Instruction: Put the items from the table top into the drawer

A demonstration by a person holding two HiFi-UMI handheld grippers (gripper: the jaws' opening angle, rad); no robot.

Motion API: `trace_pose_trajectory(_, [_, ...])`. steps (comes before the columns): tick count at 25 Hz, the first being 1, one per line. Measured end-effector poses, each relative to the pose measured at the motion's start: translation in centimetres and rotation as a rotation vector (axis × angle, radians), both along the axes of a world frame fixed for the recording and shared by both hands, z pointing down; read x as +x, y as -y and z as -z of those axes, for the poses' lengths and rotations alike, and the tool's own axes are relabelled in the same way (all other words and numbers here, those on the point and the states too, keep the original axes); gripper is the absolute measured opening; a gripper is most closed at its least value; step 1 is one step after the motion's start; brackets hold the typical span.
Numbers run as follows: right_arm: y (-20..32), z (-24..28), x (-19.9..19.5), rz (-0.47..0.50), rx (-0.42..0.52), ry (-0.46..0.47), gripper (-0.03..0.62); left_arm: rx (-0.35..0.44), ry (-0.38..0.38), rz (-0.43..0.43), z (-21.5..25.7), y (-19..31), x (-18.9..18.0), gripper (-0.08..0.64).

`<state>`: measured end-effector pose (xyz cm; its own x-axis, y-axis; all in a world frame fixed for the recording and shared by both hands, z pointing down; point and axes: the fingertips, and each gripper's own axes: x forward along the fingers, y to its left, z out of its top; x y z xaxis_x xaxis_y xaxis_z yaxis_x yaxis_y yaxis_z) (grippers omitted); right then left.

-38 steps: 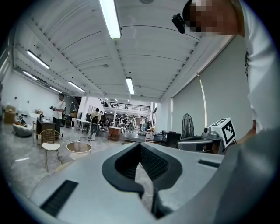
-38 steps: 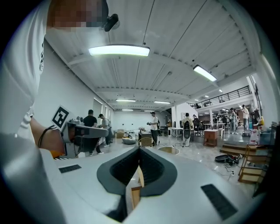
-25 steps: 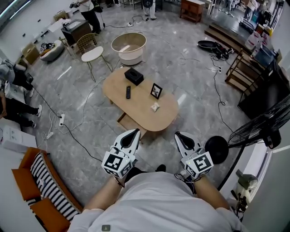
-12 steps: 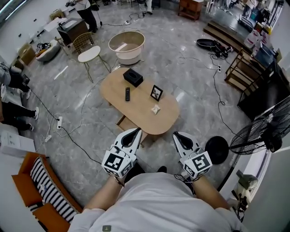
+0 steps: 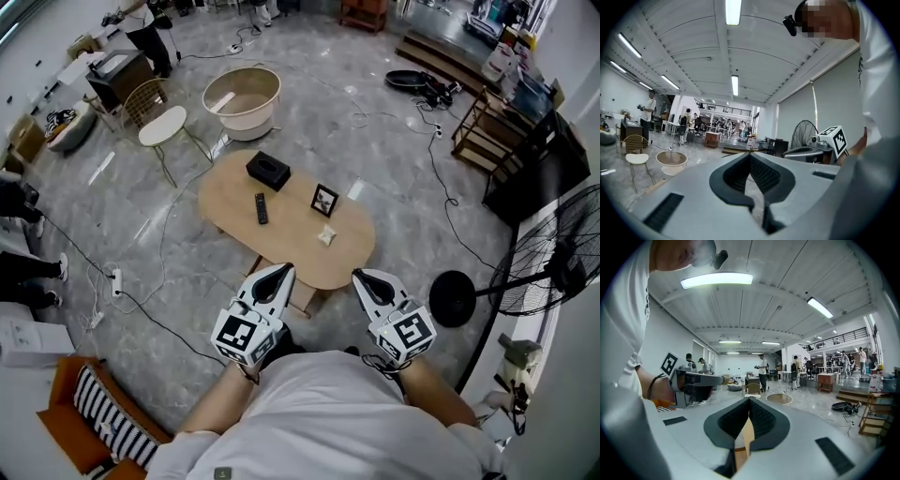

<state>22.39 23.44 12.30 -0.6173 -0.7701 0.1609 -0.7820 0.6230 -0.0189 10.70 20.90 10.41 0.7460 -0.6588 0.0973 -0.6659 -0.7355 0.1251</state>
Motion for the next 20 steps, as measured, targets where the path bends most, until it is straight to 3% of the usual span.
trace_pose_trajectory(10, [4.0, -0.1, -6.0, -0.105, -0.015, -0.037, 0.023, -0.019, -0.008, -0.124, -0.4, 5.3, -6.1, 0.009])
trace_pose_trajectory(20, [8.1, -1.4, -7.5, -0.149, -0.061, -0.068, 0.025, -0.054, -0.001, -0.158, -1.4, 9.2, -8.1, 0.009])
